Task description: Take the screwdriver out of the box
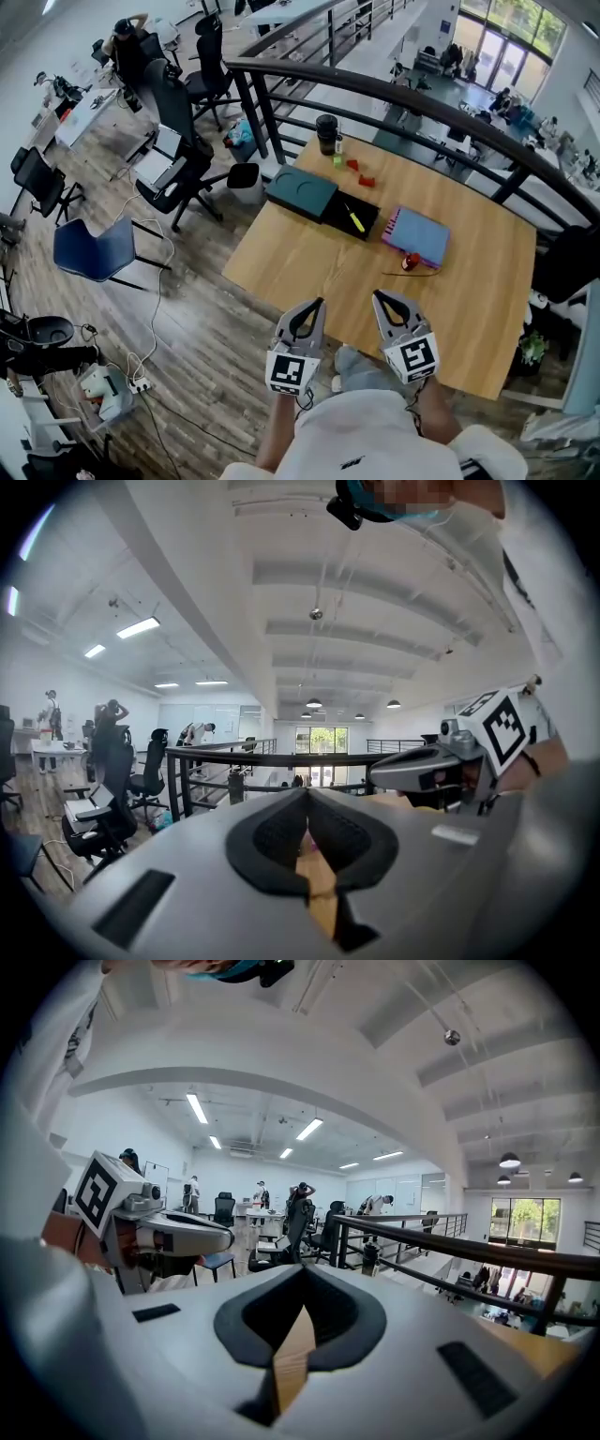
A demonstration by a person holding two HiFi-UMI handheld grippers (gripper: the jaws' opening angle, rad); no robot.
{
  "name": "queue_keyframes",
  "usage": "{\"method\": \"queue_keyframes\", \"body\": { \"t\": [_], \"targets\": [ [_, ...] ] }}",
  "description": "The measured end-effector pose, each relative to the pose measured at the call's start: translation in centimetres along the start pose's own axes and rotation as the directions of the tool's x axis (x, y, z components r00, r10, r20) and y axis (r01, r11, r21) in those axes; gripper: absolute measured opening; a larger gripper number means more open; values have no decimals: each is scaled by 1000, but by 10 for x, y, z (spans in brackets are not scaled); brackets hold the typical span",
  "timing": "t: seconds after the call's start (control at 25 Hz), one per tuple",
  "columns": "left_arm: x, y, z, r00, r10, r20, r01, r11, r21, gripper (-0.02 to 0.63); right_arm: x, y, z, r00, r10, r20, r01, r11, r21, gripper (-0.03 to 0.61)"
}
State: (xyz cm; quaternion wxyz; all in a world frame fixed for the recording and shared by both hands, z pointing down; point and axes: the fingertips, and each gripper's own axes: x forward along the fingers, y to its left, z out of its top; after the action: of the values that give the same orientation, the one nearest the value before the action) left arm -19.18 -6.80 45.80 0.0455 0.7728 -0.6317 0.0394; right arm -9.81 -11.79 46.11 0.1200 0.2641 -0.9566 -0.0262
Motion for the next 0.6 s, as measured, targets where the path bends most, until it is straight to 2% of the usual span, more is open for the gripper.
{"method": "queue_keyframes", "body": {
  "t": [0.2, 0.4, 0.6],
  "targets": [
    [39, 24, -4, 999, -10, -34, 9, 1000, -29, 11, 41, -21, 3, 999, 21, -25, -21, 1000, 22, -6],
    [76, 44, -15, 997, -21, -68, 19, 999, -33, 11, 77, -38, -12, 997, 40, -72, -37, 999, 34, -6],
    [112, 64, -26, 994, -66, -91, 62, 997, -46, 11, 111, -60, -23, 992, 22, -120, -15, 998, 60, -6]
  ]
}}
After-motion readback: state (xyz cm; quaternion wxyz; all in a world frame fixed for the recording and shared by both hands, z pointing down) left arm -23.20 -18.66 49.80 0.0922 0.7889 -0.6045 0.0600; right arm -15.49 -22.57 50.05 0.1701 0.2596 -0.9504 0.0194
